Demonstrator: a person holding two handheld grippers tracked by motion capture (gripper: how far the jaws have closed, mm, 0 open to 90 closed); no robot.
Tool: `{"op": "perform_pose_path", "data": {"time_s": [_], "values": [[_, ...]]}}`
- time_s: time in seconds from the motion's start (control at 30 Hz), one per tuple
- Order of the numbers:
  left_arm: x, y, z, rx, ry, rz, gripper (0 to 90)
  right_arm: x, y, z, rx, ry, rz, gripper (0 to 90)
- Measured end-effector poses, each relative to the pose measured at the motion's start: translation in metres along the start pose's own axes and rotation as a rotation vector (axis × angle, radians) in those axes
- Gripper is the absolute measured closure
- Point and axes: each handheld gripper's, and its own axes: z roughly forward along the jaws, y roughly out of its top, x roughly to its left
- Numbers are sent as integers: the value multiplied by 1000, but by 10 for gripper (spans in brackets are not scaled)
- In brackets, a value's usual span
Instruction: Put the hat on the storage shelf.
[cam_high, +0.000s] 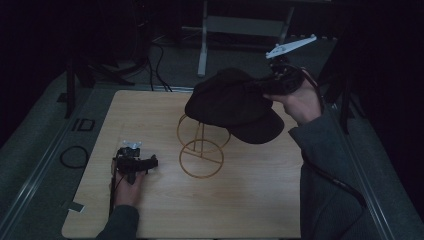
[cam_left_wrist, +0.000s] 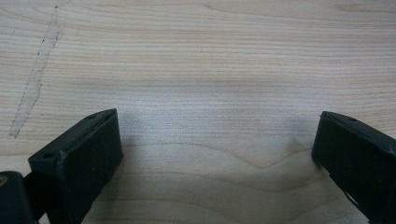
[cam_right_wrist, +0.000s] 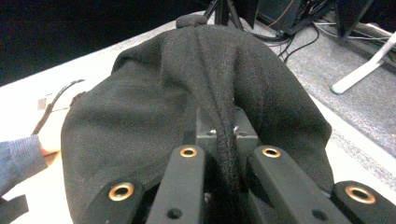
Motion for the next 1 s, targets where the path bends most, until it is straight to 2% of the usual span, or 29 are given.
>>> {"op": "perform_pose_path", "data": {"time_s": [0.37, 0.6, 0.87, 1.0], "values": [[0, 0, 0, 0, 0, -1, 12, 18, 10, 29, 47, 36, -47, 863], [0, 0, 0, 1, 0, 0, 12, 32, 15, 49, 103, 51, -94, 861], [0, 0, 0, 1, 0, 0, 12, 45, 23, 61, 155, 45, -153, 857], [0, 0, 0, 2, 0, 0, 12, 48, 25, 64, 174, 42, -162, 854]]}}
